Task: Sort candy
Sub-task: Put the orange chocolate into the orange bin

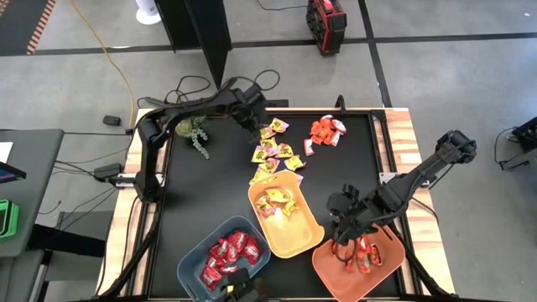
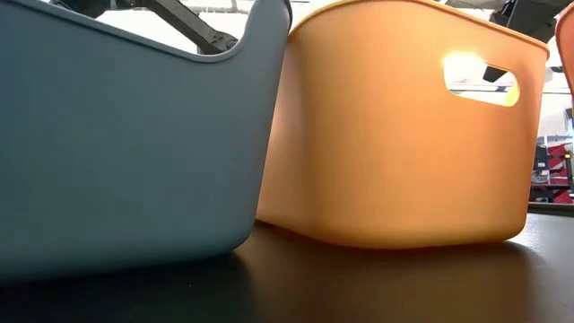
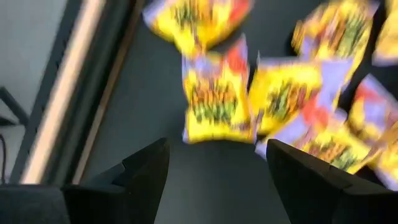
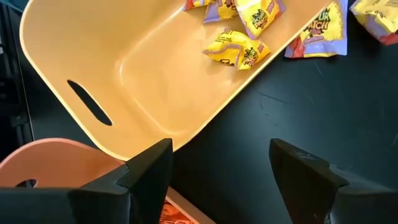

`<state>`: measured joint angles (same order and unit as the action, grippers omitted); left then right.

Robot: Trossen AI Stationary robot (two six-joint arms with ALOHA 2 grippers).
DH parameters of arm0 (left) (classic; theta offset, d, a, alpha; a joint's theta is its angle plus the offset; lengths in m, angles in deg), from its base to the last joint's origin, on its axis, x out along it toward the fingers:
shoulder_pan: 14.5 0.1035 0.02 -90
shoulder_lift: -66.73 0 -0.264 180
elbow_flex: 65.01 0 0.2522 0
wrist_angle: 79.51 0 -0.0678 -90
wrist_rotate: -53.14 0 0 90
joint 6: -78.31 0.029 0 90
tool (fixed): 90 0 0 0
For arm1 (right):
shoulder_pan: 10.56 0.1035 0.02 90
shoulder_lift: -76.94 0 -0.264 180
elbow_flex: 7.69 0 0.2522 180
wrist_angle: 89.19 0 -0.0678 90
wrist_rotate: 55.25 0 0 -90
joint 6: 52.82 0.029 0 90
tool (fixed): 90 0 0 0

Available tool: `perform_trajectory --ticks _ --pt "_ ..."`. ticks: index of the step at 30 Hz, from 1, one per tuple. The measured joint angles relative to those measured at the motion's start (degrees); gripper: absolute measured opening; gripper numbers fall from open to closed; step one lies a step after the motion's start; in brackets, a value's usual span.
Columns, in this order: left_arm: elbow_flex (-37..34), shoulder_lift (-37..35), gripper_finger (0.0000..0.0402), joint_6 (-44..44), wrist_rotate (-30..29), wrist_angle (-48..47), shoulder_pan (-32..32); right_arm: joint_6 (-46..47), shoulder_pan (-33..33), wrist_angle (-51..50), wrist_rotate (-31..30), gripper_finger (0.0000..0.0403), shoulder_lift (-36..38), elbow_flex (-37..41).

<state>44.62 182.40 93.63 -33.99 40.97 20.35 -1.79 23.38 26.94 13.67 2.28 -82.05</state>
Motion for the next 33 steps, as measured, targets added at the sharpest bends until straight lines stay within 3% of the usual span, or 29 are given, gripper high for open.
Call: perform_trajectory --ticks 7,17,21,23,28,30,33 --pt "7.1 0.7 0.0263 -0.4 3.4 -0.7 0.0 -0.6 0.0 0.0 -2.4 0.0285 0.0 0.0" --pt "7.7 0.7 0.0263 0.9 9.1 -3.8 3.6 -6.8 -2.3 0.0 -3.8 0.0286 0.0 0.0" --pt "7.6 -0.2 0.0263 -1.9 9.2 -6.9 5.5 -10.7 -6.0 2.0 -12.4 0.0286 0.0 0.0" --pt "7.6 -1.8 0.0263 -2.6 10.1 -7.0 5.9 -11.2 -9.5 2.1 -15.5 0.0286 0.0 -0.8" --pt "6.1 -8.0 0.0263 -2.8 11.2 -4.3 5.7 -10.8 -22.6 -2.7 -15.2 0.0286 0.0 -4.3" --pt "4.3 -11.1 0.0263 -3.7 12.2 -1.4 5.7 -10.8 -29.9 -4.4 -11.6 0.0286 0.0 -5.6" --pt "-0.2 -16.3 0.0263 -4.7 12.3 3.0 5.8 -12.1 -42.0 -4.6 -1.3 0.0286 -0.6 -5.8"
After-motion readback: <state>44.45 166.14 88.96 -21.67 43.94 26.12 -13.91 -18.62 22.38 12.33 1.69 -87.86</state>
